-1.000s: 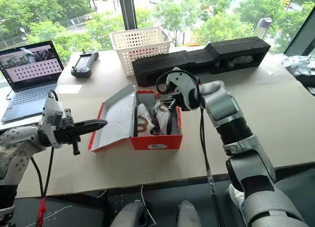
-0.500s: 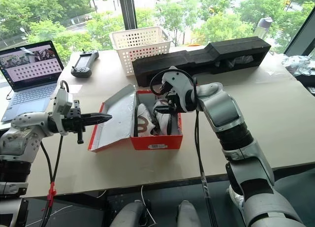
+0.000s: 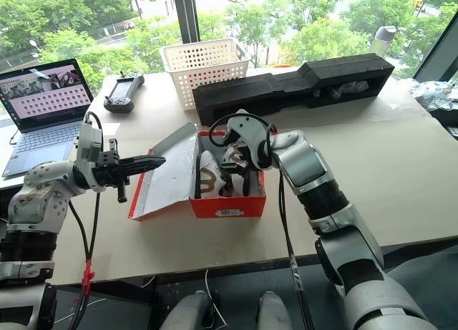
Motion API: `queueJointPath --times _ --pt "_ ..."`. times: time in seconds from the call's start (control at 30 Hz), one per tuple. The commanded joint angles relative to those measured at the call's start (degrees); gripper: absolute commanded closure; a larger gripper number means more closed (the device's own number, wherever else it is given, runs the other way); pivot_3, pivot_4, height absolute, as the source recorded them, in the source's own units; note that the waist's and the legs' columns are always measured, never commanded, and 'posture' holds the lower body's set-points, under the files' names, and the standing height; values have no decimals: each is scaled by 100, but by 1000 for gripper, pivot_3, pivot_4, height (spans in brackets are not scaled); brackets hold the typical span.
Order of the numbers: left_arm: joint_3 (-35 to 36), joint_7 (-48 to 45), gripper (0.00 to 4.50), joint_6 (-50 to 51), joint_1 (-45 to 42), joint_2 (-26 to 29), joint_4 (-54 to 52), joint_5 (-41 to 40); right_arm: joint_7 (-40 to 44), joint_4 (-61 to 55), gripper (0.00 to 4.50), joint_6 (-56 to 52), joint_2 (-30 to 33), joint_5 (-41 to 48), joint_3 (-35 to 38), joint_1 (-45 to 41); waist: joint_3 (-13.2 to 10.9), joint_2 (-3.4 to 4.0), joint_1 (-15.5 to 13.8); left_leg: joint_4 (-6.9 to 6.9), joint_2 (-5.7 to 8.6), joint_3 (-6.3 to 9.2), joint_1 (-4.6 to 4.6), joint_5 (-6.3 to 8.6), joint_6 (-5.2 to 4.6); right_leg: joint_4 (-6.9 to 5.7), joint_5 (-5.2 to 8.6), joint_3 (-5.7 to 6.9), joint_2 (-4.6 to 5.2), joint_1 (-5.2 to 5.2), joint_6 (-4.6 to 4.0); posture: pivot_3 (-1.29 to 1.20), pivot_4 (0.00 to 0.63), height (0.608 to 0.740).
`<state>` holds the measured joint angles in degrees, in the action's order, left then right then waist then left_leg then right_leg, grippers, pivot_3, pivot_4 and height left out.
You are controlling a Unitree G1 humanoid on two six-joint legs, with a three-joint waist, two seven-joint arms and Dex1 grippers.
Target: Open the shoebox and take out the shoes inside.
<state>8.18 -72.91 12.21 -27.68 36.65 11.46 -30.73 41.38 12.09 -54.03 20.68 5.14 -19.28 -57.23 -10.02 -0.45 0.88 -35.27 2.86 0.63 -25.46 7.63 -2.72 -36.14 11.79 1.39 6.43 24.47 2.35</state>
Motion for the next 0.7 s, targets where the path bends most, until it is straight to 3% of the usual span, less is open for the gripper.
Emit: queueJointPath --times 0.03,0.27,0.53,0.63,0.7 --pt "100 147 4500 -366 206 -252 3 22 -147 177 17 123 -78 -90 97 -114 0 0 1 0 0 0 0 0 0 -1 0 0 0 1 0 0 150 737" --pt "34 315 4500 -563 300 -561 104 148 -197 328 17 431 103 -793 -692 42 5 -5 -4 -5 -1 0 23 1 2 -3 -1 0 0 -21 0 0 150 737" --pt "16 348 4500 -577 286 -581 105 177 -212 522 17 540 -76 -967 -804 50 21 -27 -5 -5 -1 1 27 4 7 1 -4 0 1 -23 5 0 150 737" --pt "9 355 4500 -575 275 -573 89 180 -265 625 566 588 -132 -1073 -807 54 23 -29 -5 -5 -1 1 28 4 9 1 -5 -1 1 -23 4 0 150 737" --pt "-5 349 4500 -565 272 -569 76 182 -273 676 1310 615 -150 -1117 -804 76 26 -31 -3 -5 -1 1 29 13 22 1 -5 -1 1 -23 4 0 150 737"
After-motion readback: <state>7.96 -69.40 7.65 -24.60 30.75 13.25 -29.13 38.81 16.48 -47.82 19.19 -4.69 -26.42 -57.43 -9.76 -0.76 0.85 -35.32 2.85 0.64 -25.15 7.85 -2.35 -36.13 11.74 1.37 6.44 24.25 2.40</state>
